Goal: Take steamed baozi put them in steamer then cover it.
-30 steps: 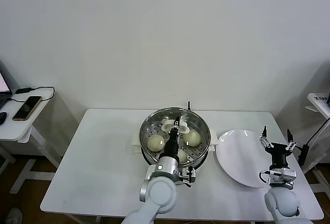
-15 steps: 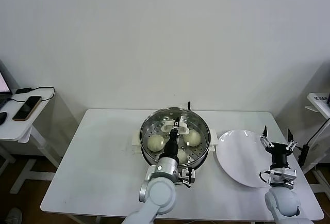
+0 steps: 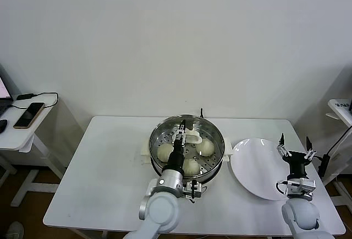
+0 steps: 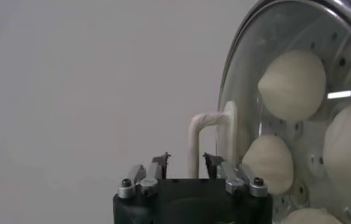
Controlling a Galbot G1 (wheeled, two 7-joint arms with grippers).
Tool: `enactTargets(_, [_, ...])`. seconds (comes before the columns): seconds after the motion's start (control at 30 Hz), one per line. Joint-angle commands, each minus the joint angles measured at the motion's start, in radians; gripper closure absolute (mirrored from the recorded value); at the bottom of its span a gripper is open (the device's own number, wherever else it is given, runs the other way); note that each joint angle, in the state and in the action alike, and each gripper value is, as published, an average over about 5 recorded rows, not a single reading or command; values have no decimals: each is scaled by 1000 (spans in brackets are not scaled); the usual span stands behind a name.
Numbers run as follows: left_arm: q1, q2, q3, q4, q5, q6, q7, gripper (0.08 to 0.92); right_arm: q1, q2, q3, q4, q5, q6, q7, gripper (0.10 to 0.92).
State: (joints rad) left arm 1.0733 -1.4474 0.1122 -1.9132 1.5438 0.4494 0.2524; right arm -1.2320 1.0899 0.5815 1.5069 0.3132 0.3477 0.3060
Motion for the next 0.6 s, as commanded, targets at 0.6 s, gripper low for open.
enactTargets(0.6, [103, 209, -380, -317, -973, -18, -350, 177, -26, -27, -7, 61, 137, -50, -68, 203])
